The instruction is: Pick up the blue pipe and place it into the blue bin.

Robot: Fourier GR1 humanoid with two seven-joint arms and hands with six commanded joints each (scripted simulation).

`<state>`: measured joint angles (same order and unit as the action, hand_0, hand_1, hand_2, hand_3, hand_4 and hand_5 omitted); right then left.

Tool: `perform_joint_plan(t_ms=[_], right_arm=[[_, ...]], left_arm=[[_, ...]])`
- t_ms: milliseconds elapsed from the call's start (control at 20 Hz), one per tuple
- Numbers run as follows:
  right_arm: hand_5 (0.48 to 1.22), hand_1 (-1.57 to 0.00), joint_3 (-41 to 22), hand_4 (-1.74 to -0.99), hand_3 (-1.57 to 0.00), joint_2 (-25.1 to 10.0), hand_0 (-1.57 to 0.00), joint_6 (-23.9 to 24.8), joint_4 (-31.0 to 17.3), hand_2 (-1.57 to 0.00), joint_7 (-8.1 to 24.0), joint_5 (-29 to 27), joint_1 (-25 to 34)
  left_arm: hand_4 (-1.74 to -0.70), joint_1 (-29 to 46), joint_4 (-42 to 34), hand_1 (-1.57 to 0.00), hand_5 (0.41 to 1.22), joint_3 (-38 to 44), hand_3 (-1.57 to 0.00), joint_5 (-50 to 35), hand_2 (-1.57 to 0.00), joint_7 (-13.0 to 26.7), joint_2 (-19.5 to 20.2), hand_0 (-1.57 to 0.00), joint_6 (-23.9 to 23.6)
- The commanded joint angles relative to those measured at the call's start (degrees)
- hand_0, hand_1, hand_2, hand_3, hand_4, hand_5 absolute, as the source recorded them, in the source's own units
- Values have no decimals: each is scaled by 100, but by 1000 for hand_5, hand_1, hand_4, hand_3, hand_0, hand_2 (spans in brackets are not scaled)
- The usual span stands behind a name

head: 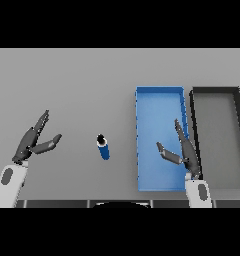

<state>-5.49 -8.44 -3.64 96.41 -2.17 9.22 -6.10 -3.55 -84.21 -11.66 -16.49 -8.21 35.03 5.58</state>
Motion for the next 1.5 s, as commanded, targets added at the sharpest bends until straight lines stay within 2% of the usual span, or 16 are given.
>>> perform_joint_plan(t_ms=[0, 200, 300, 400, 500, 550, 600, 800, 950, 1150, 1300, 1450], right_arm=[[593, 1, 13, -1226, 1, -10, 1, -35, 23, 1, -34, -53, -29], [604, 1, 49, -1232, 1, -37, 1, -71, -155, 1, -136, -74, 70], [618, 1, 9, -1242, 1, -26, 1, -105, -143, 1, -183, -69, 110], [633, 1, -16, -1266, 1, 16, 1, -126, -93, 1, -222, -102, 66], [638, 1, -33, -1279, 1, 21, 1, -165, -8, 1, -79, -150, 112], [642, 1, -4, -1283, 1, -28, 1, -179, -39, 1, -180, -141, 74], [646, 1, -28, -1290, 1, 10, 1, -142, -56, 1, -125, -97, 70], [651, 1, -8, -1296, 1, -1, 1, -124, -47, 1, -160, -88, 26], [651, 1, 2, -1306, 1, 28, 1, -152, -31, 1, -64, -154, 48], [655, 1, 38, -1320, 1, -10, 1, -169, -47, 1, -84, -171, 32], [662, 1, 20, -1324, 1, -22, 1, -171, 33, 1, -62, -153, -65], [665, 1, 50, -1319, 1, -61, 1, -154, 86, 1, -28, -144, -95]], left_arm=[[-1162, 54, -22, 1, 605, -89, 1, 95, 1, -41, 53, 1, 92], [-1187, 241, -477, 1, 573, -487, 1, 2, 1, 119, 260, 1, 772], [-1182, 244, -682, 1, 544, -761, 1, 137, 1, 377, 207, 1, 853], [-1196, 261, -870, 1, 523, -925, 1, 203, 1, 421, 160, 1, 894], [-1204, 162, -962, 1, 508, -1177, 1, 298, 1, 607, -40, 1, 933], [-1205, 155, -949, 1, 502, -1286, 1, 396, 1, 664, -104, 1, 943], [-1207, 99, -910, 1, 494, -1400, 1, 488, 1, 711, -253, 1, 922], [-1210, 72, -791, 1, 483, -1692, 1, 880, 1, 463, -694, 1, 732], [-1225, -204, -444, 1, 499, -1753, 1, 1121, 1, 498, -1090, 1, 481], [-1220, -419, -10, 1, 502, -1813, 1, 1213, 1, 386, -1492, 1, 408], [-1177, -629, 329, 1, 492, -1891, 1, 1462, 1, 255, -1672, 1, 327], [-1175, -816, 617, 1, 500, -1966, 1, 1472, 1, 297, -2031, 1, 312]])
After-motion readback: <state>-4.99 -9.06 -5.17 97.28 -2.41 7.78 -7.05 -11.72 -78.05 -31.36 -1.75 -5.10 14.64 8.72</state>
